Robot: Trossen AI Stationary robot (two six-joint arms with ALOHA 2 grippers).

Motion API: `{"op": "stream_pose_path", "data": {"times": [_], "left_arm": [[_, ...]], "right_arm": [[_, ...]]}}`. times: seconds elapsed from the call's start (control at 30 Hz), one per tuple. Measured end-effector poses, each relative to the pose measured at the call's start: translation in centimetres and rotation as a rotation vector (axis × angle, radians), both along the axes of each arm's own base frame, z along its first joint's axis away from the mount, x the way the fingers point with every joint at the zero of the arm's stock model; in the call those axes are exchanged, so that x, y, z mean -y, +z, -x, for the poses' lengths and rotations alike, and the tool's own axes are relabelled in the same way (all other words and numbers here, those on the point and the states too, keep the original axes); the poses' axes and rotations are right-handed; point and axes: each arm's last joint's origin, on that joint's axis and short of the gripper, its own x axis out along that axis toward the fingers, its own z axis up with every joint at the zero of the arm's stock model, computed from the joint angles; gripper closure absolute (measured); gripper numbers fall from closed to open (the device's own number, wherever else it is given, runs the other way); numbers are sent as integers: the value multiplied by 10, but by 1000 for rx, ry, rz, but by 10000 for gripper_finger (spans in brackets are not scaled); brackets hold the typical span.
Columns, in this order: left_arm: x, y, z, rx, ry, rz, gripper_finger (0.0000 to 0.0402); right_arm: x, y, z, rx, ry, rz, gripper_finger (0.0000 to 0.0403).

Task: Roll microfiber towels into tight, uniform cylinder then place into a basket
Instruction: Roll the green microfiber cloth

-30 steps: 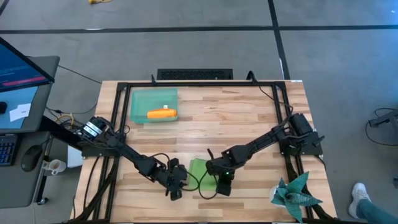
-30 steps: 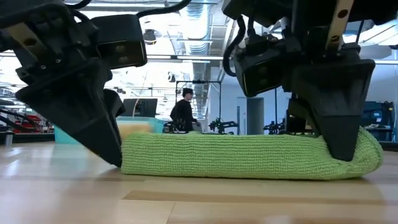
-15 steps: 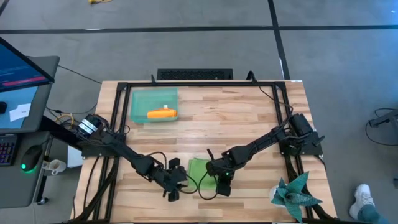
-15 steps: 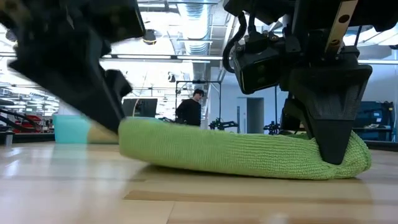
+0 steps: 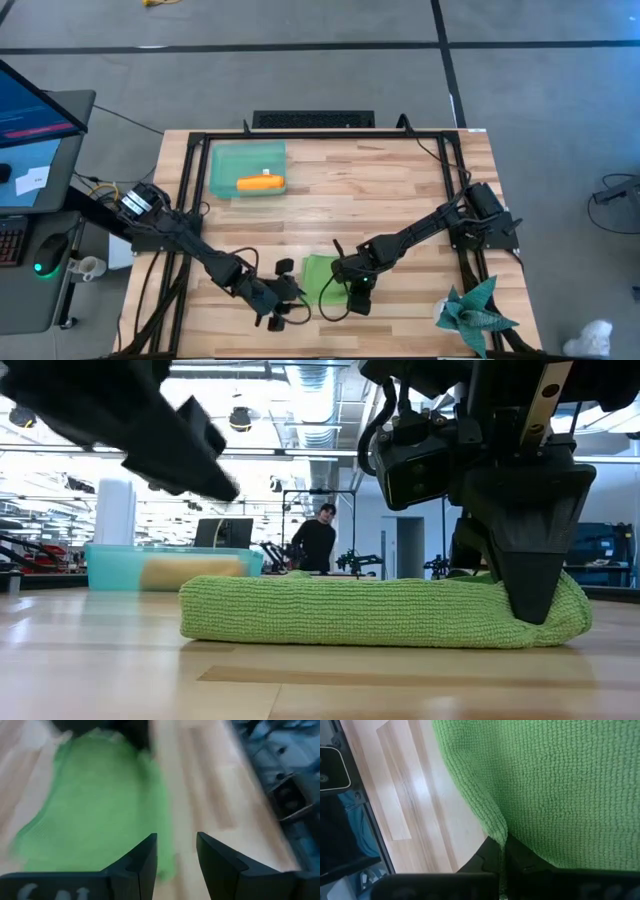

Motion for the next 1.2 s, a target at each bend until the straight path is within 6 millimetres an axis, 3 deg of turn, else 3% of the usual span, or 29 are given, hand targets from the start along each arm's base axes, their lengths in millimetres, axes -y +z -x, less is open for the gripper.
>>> {"op": "stream_pose_path", "data": {"times": [0.23,0.53,0.87,1.2], "left_arm": [[22,-23,-4,108,-156,-150,274],[22,-41,-14,84,-38,-326,274],[21,-43,-15,49,-62,-290,274],[-2,-52,-20,-79,68,-213,274]], "right_arm": [[0,1,-1,8,-1,-2,383],[0,1,-1,4,1,-8,386],[0,1,-1,8,1,-10,383],[0,1,-1,4,3,-12,379]]}}
